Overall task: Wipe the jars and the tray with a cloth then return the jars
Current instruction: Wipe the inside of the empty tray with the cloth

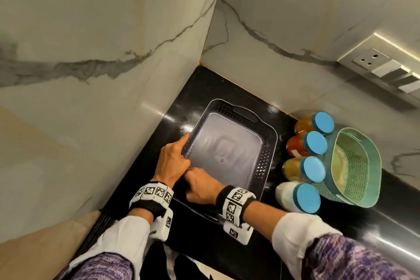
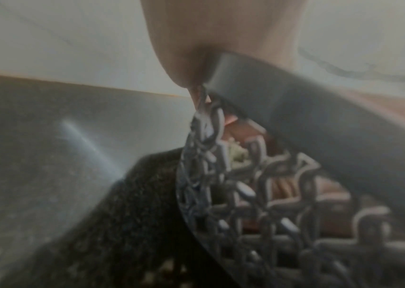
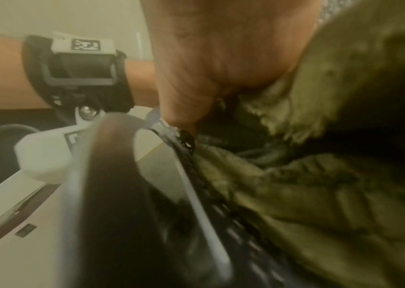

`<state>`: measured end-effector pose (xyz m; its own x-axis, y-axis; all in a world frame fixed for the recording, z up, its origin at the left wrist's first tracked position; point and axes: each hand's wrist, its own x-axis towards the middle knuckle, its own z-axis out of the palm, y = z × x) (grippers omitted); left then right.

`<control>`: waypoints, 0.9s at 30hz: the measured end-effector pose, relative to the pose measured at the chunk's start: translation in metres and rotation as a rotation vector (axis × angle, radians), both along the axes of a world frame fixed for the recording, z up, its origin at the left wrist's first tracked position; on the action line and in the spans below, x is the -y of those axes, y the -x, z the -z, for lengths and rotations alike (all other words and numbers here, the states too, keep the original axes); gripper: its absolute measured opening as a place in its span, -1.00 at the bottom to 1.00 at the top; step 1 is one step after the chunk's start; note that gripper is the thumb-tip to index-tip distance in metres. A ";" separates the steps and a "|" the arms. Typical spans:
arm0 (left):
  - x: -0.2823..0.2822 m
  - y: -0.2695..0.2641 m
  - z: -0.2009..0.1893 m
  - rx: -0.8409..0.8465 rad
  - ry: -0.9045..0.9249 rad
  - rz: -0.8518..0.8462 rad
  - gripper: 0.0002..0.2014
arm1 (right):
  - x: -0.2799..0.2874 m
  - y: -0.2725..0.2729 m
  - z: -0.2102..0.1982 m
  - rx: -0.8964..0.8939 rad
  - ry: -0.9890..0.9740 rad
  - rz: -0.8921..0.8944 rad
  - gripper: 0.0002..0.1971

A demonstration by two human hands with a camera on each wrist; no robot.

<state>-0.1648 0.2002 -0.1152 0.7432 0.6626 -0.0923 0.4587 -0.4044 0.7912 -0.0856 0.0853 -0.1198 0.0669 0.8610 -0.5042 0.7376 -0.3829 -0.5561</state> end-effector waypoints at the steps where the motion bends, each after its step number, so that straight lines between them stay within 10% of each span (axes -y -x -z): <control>1: -0.001 -0.001 -0.001 -0.024 -0.011 0.029 -0.09 | 0.002 0.004 -0.001 -0.003 -0.002 -0.008 -0.83; 16: 0.092 0.032 -0.014 -0.026 0.195 -0.583 -0.54 | -0.061 -0.030 0.018 0.006 -0.232 0.517 -0.70; 27: 0.081 0.028 0.007 0.126 -0.049 -0.657 -0.56 | -0.005 -0.022 -0.026 0.028 0.178 -0.156 -0.61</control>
